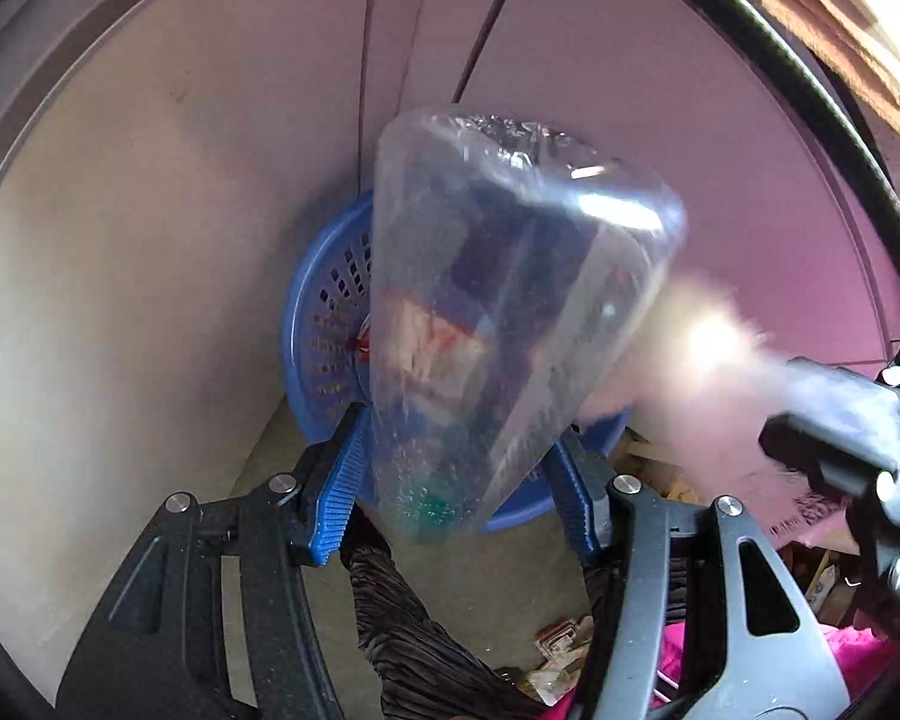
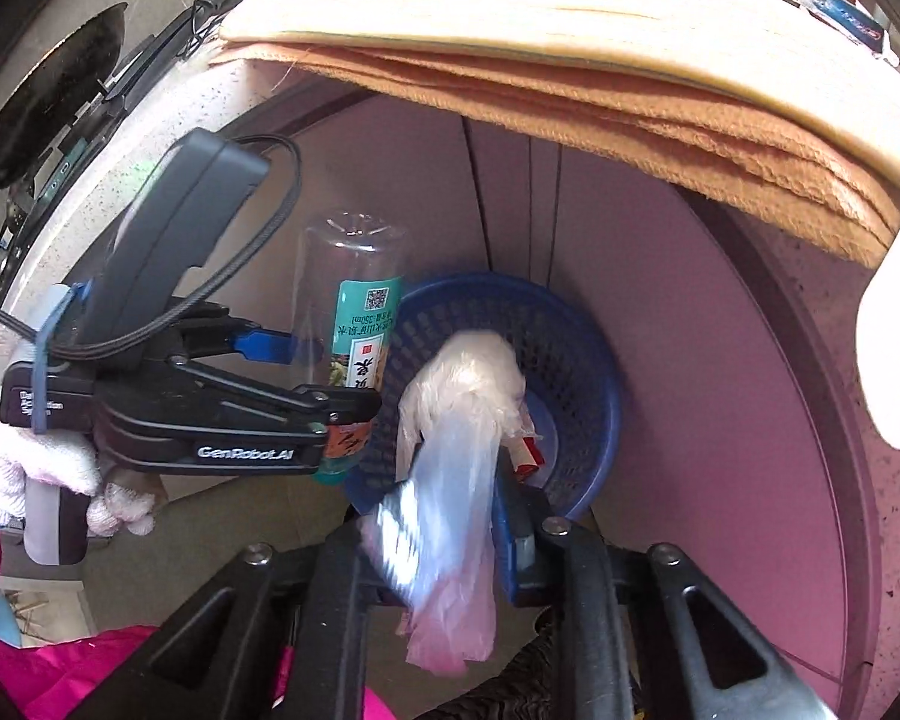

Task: Collect trash
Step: 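Open the left tool over the basket while the right tool releases the plastic bag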

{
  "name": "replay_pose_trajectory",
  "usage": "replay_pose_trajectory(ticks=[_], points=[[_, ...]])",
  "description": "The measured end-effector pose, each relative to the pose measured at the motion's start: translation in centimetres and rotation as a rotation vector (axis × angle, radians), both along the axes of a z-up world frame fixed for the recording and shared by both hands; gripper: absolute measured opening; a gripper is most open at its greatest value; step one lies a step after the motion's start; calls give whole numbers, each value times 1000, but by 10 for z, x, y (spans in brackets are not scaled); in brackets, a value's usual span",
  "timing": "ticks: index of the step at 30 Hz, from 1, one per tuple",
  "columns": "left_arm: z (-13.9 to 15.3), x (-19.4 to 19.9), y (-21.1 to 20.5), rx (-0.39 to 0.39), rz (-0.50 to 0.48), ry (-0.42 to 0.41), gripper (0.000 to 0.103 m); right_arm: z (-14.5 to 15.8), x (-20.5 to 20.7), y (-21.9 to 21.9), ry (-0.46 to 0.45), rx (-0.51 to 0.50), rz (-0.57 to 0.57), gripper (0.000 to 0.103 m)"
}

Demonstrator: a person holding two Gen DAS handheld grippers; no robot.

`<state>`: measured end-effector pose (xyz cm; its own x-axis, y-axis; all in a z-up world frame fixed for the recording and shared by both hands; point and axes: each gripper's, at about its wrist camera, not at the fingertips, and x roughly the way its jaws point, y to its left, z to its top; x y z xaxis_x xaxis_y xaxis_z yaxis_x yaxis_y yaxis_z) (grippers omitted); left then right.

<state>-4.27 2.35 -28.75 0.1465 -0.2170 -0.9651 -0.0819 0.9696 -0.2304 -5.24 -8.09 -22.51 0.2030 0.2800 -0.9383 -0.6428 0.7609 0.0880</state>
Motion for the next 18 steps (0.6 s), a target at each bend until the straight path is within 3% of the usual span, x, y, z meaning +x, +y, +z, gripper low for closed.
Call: replay_pose_trajectory(ticks=[2, 4, 18], points=[[1, 1, 1, -18, 9, 0, 58, 1, -4, -4, -9, -2, 0, 35], [1, 3, 1, -22, 5, 0, 58, 4, -5, -4, -18, 4, 4, 40], [23, -8, 12, 9, 23, -36, 58, 21, 0, -9, 14, 48, 43, 43]])
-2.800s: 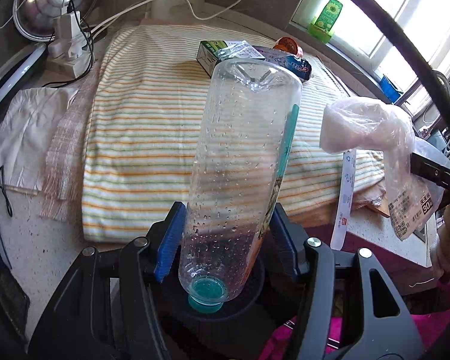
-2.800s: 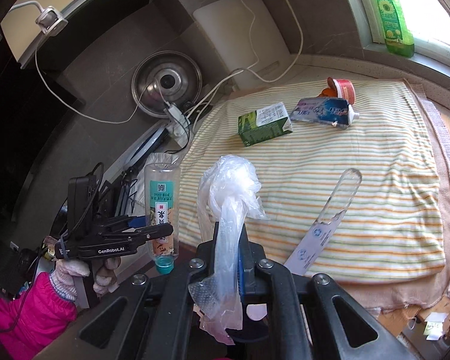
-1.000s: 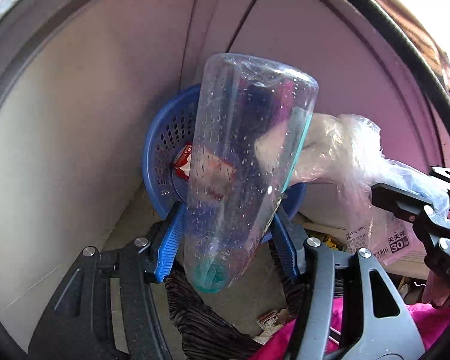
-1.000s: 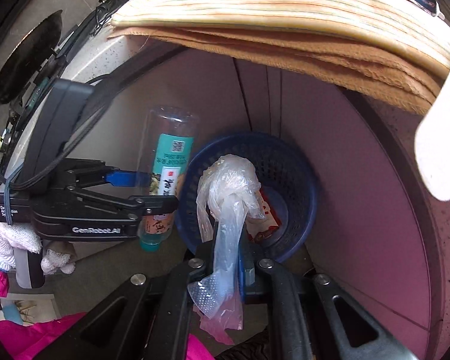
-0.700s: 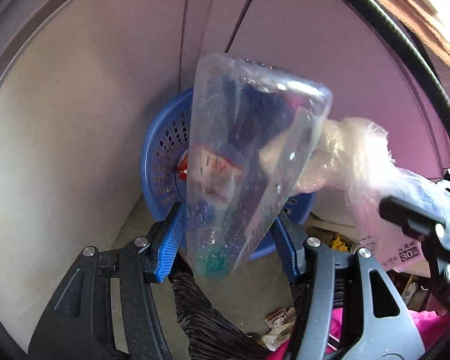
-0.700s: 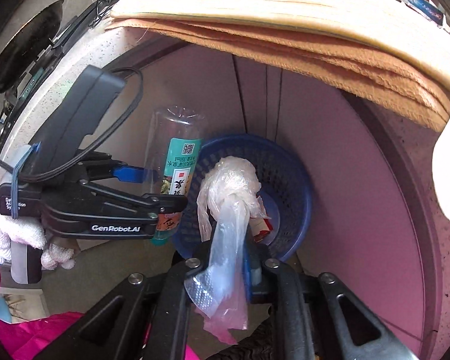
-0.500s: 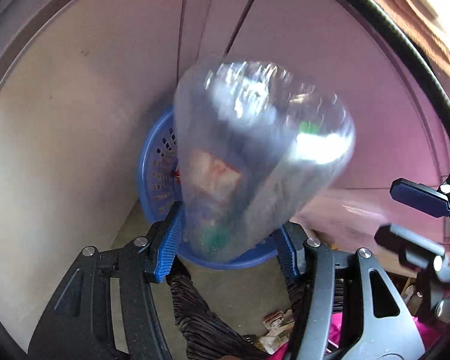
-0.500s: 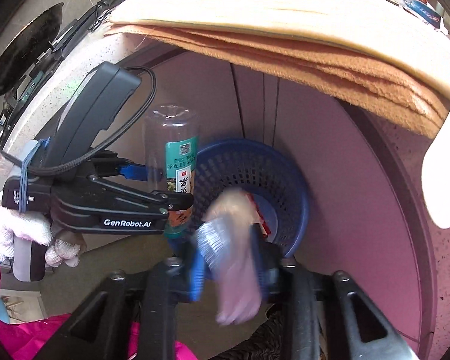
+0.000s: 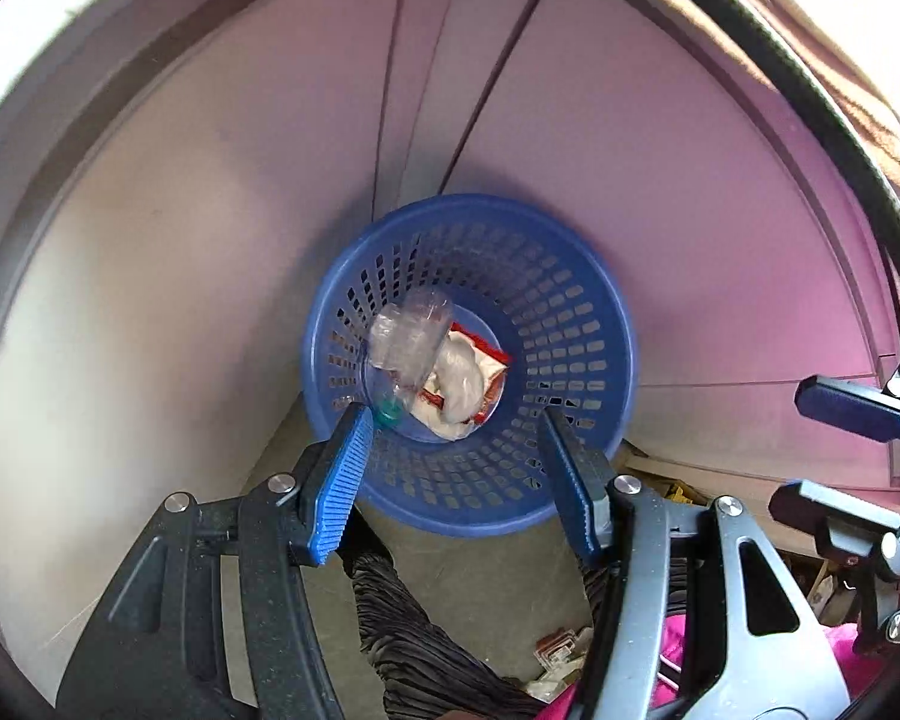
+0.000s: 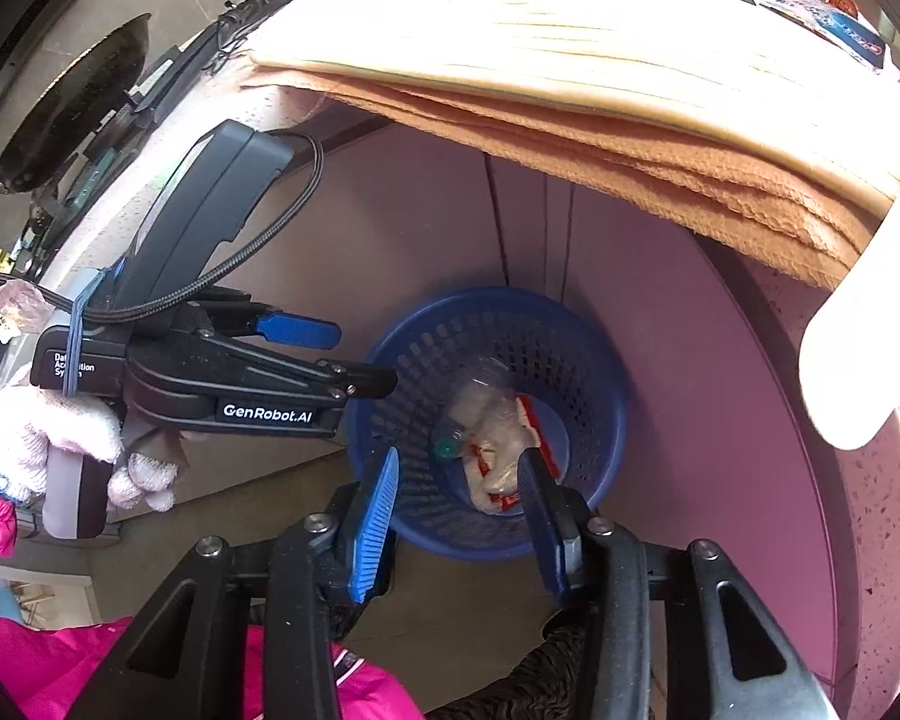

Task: Collect trash
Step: 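Open the left tool over the basket while the right tool releases the plastic bag, then raise both tools back over the towel toward the milk carton and white strip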

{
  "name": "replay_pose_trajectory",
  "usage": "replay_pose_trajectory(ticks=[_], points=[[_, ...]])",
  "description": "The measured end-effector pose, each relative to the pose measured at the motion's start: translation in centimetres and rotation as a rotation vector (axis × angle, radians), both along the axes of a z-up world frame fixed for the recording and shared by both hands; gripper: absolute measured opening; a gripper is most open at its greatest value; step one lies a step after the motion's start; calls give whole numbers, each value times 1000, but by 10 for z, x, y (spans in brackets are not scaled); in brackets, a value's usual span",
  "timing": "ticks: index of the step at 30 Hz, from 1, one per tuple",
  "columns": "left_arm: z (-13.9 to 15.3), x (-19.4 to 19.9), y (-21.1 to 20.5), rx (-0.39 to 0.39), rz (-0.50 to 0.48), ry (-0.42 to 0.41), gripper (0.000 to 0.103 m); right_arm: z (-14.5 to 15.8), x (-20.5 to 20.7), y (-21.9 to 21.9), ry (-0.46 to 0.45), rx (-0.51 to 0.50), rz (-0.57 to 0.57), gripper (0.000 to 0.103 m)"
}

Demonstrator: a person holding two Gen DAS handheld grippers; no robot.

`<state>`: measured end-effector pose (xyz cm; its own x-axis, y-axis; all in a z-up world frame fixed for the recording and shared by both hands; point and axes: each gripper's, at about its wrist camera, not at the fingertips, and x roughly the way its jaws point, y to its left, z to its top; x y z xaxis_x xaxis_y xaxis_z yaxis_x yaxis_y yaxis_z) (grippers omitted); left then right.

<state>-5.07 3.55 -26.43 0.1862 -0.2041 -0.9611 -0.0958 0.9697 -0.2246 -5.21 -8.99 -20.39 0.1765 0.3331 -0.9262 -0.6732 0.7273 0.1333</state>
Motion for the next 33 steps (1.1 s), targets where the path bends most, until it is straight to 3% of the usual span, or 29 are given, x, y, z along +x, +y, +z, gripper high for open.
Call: replay_pose_trajectory(ticks=[8, 14, 21, 25, 29, 33], points=[[26, -14, 16, -6, 13, -43, 58, 24, -12, 2, 49, 120, 118, 43], [58, -23, 23, 2, 14, -100, 58, 70, -21, -6, -33, 207, 121, 45], [100, -14, 33, 19, 16, -189, 58, 119, -5, -36, -142, 273, -20, 49], [130, 2, 37, 27, -5, -259, 58, 144, 5, -56, -205, 299, -114, 60], [160, 24, 37, 57, -39, -347, 71, 157, 21, -79, -234, 283, -249, 63], [180, 49, 34, 69, -80, -405, 72, 157, 45, -103, -230, 275, -391, 65]])
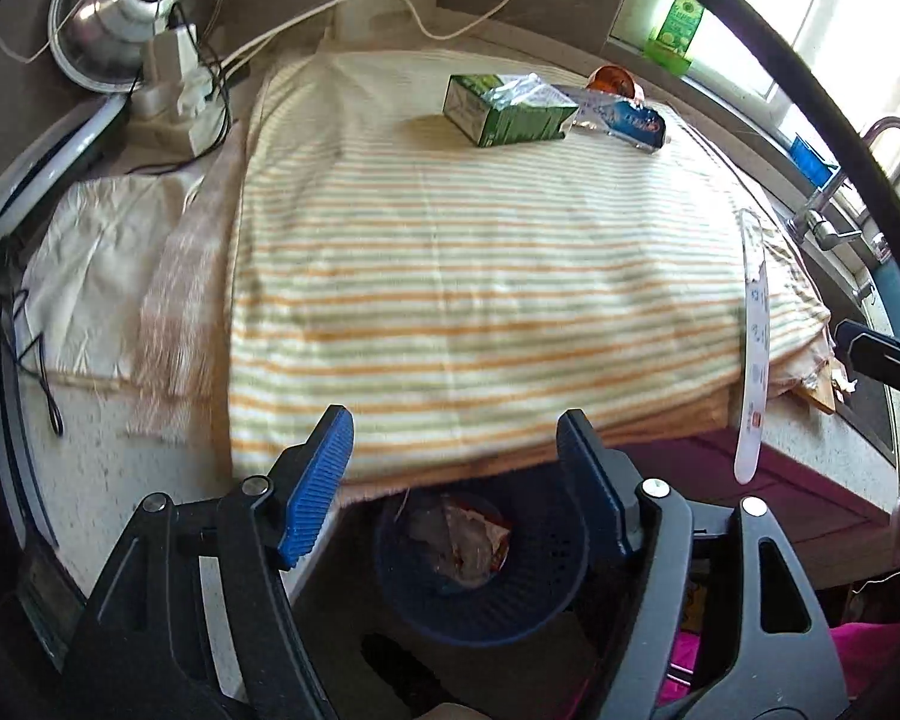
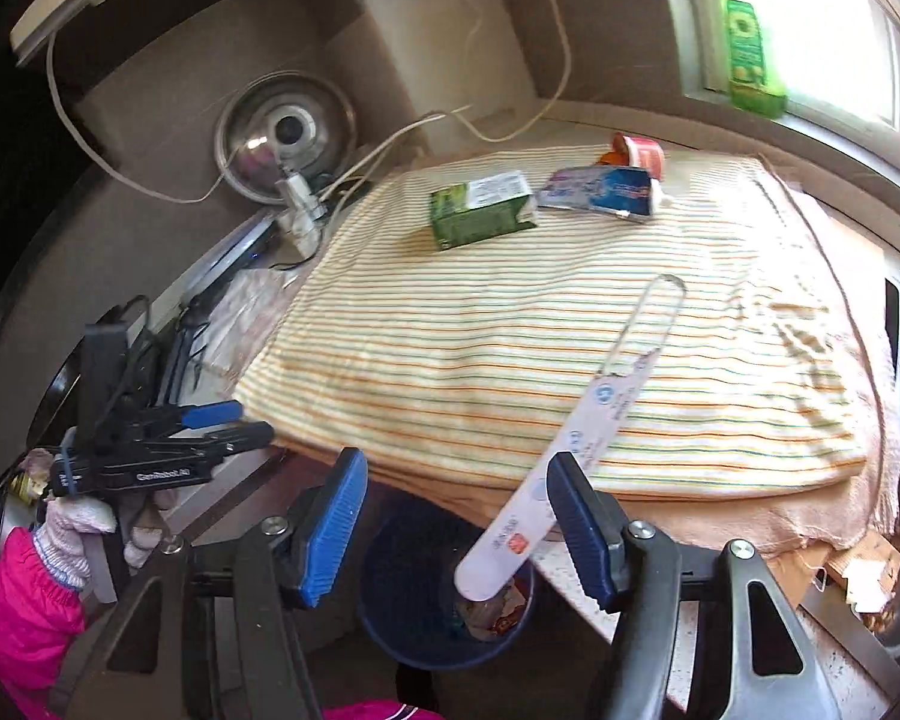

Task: Collect trash
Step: 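Raise both tools back over the towel toward the milk carton and white strip, then grasp the green milk carton with the left tool while the right tool grasps the white strip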

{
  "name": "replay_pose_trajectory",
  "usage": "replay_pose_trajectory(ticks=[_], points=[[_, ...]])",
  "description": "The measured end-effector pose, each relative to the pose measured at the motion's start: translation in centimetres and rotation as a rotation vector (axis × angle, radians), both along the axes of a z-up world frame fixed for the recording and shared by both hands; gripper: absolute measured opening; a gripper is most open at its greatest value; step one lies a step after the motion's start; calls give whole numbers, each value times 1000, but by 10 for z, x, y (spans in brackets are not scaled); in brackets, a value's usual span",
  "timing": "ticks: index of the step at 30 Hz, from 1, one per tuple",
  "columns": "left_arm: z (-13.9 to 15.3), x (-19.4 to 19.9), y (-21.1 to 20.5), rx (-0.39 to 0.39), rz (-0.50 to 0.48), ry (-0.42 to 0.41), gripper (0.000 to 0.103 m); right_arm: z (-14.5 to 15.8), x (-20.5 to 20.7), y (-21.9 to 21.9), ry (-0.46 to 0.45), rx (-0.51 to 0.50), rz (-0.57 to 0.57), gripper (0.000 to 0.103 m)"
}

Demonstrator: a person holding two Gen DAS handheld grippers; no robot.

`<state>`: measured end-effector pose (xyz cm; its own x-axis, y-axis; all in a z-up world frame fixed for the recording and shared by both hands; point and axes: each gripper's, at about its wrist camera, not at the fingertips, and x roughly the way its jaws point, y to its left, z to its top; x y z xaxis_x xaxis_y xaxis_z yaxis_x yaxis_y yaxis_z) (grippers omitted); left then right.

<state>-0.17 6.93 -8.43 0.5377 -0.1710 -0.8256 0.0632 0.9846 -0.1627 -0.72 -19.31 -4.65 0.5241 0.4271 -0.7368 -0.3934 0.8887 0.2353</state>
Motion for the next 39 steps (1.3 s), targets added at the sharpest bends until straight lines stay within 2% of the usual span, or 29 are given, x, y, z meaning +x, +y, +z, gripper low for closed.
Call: replay_pose_trajectory(ticks=[3, 12, 18, 22, 24, 26, 27, 28, 32, 37, 39], points=[[9, 22, -7, 26, -27, -26, 72, -6, 20, -19, 59, 45, -74, 65], [26, 71, -29, 105, -140, -72, 73, -33, 63, -34, 183, 69, -217, 58], [32, 104, -42, 139, -191, -91, 73, -46, 79, -19, 209, -12, -204, 47], [37, 129, -53, 175, -227, -100, 73, -56, 86, -5, 216, -106, -191, 46], [40, 143, -59, 195, -253, -102, 76, -56, 87, 0, 197, -150, -189, 41], [42, 160, -66, 211, -287, -99, 85, -55, 91, 3, 184, -192, -186, 27], [43, 168, -69, 225, -298, -104, 85, -55, 93, 1, 184, -193, -184, 22], [43, 177, -73, 243, -311, -101, 85, -54, 95, -1, 187, -192, -186, 18], [36, 212, -91, 297, -399, -45, 85, -51, 103, -15, 223, -106, -200, 12], [19, 253, -110, 383, -460, 38, 85, -41, 109, -35, 253, 18, -241, 10], [12, 265, -117, 447, -485, 60, 85, -35, 111, -41, 244, 45, -253, 10]])
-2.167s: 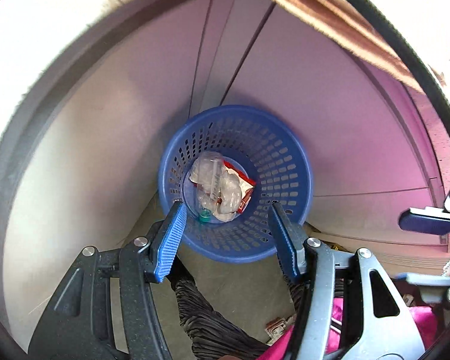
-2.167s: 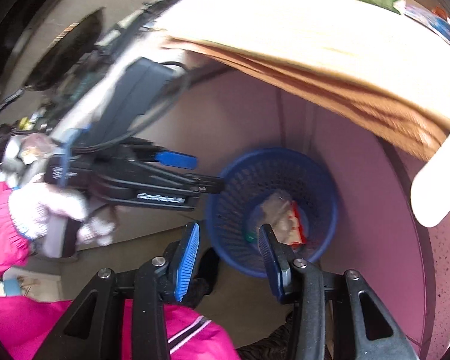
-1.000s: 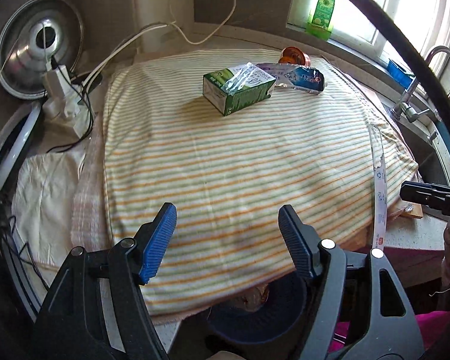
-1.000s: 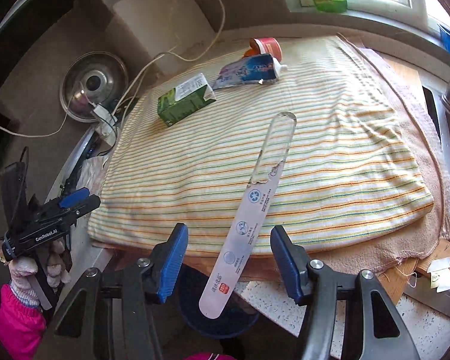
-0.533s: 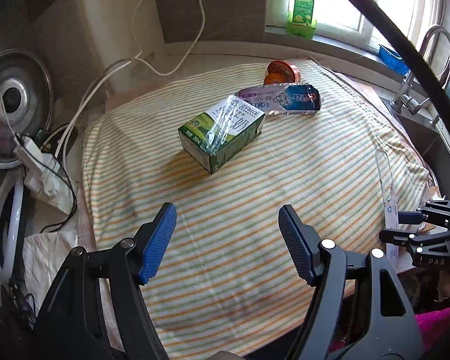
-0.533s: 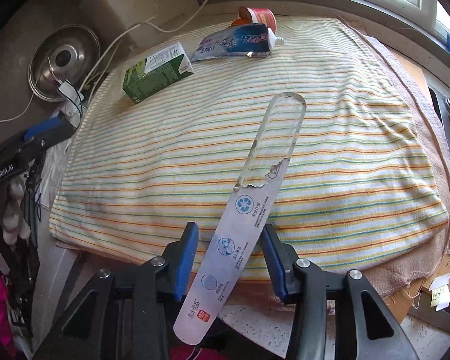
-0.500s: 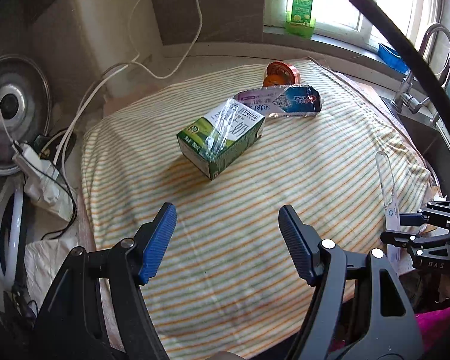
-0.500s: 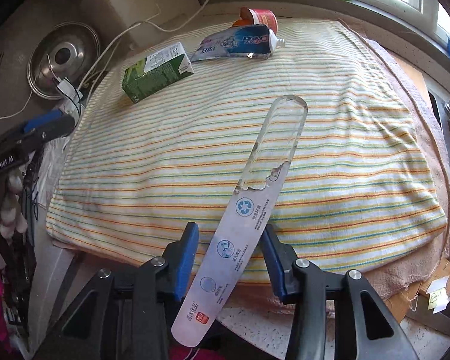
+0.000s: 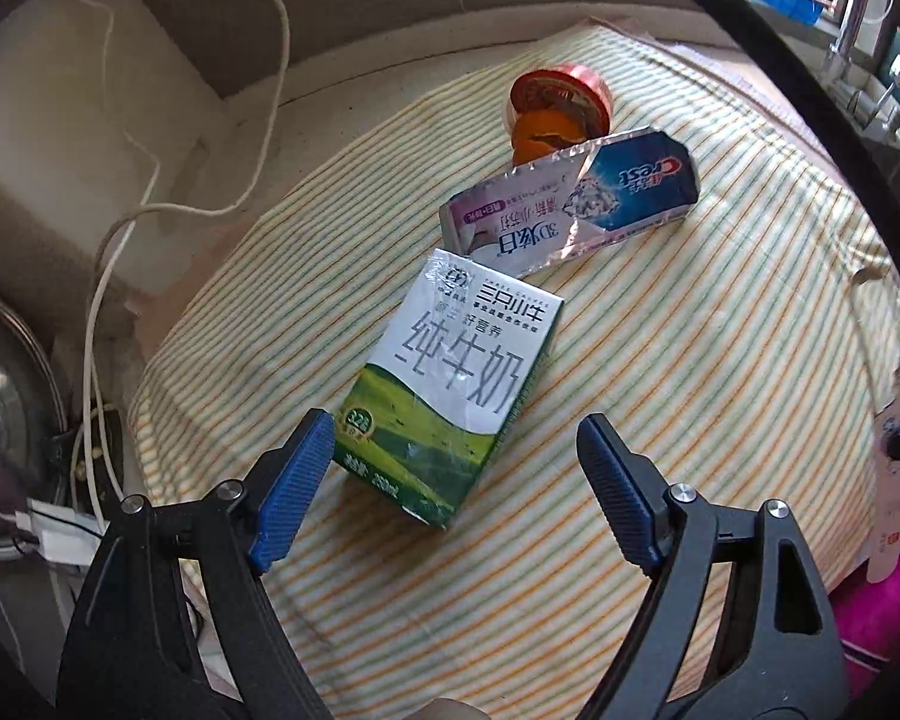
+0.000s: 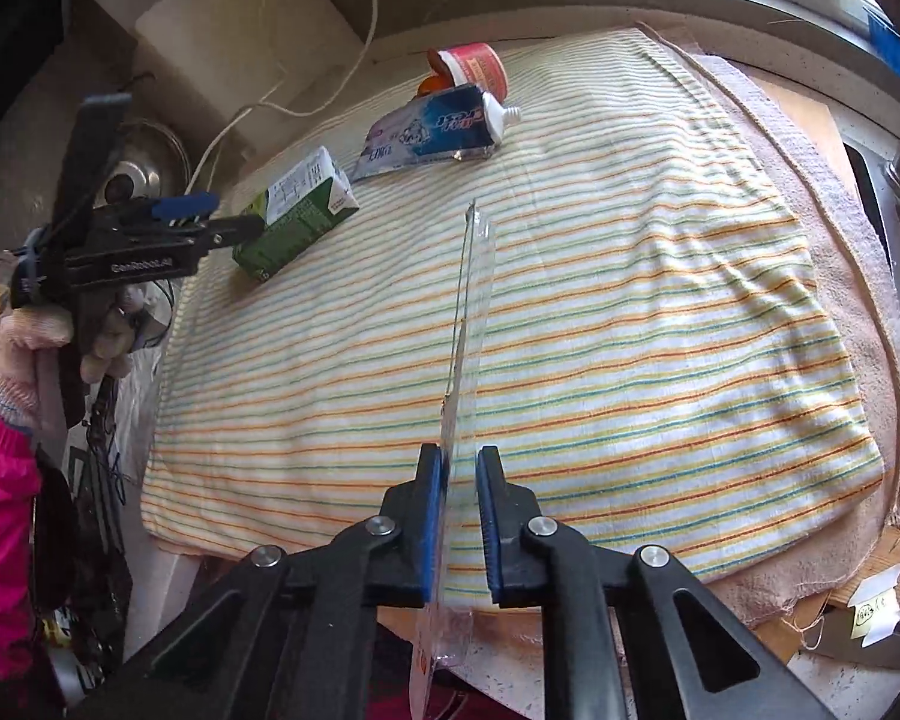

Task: Collect trash
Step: 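Grasp the green milk carton with the left tool while the right tool grasps the white strip, then lift the milk carton and white strip and carry both over the blue wastebasket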

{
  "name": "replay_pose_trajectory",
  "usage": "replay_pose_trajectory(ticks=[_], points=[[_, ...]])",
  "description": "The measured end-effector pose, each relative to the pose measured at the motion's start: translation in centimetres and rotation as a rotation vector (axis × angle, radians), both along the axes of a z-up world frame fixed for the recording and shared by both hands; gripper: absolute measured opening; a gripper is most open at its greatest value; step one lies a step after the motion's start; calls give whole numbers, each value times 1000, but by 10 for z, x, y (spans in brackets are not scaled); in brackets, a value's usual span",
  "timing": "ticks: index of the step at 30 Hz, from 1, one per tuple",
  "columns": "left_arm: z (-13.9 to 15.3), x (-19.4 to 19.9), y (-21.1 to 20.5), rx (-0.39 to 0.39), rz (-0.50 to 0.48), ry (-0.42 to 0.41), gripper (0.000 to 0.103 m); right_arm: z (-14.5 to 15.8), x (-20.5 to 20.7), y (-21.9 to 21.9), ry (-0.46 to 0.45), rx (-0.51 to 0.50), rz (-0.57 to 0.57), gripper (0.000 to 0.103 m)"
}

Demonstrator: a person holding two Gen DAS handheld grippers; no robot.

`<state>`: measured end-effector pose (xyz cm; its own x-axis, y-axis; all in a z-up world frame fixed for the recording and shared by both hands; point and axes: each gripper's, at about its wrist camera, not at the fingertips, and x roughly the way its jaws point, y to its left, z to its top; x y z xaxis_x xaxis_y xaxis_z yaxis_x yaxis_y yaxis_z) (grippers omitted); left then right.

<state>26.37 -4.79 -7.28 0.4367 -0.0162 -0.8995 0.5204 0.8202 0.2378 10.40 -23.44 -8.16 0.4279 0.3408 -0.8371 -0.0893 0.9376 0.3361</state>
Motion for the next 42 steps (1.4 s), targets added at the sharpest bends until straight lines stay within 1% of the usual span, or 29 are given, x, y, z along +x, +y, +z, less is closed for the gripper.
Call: replay_pose_trajectory(ticks=[2, 6, 10, 12, 16, 17, 19, 23, 26, 29, 34, 38, 42], points=[[-7, 11, -6, 53, -22, 12, 85, 6, 2, -5, -16, 15, -12, 10], [-21, 27, -15, 128, -66, 49, 85, 12, 10, -12, -32, 37, -24, 10], [-35, 40, -19, 165, -81, 86, 85, 11, 15, -16, -33, 47, -29, 10], [-40, 46, -19, 167, -77, 101, 85, 10, 16, -19, -31, 50, -33, 10], [-47, 51, -12, 107, -31, 135, 85, 7, 20, -25, -26, 53, -45, 10], [-48, 51, -9, 90, -18, 139, 83, 6, 21, -25, -25, 54, -48, 10], [-47, 49, -4, 60, -1, 124, 82, 5, 22, -28, -23, 56, -52, 10], [-40, 37, 6, -26, 38, 109, 76, 1, 25, -30, -18, 57, -52, 10], [-38, 25, 12, -60, 60, 96, 74, -2, 28, -31, -17, 54, -46, 10], [-37, 8, 19, -93, 82, 91, 74, -7, 33, -34, 1, 81, -47, 10], [-29, -33, 21, -142, 129, 55, 73, -11, 32, -37, 17, 123, -55, 10], [-18, -75, 23, -156, 162, 1, 73, -7, 29, -37, 8, 136, -49, 10], [-11, -107, 25, -206, 198, -16, 73, -1, 23, -34, -3, 142, -38, 10]])
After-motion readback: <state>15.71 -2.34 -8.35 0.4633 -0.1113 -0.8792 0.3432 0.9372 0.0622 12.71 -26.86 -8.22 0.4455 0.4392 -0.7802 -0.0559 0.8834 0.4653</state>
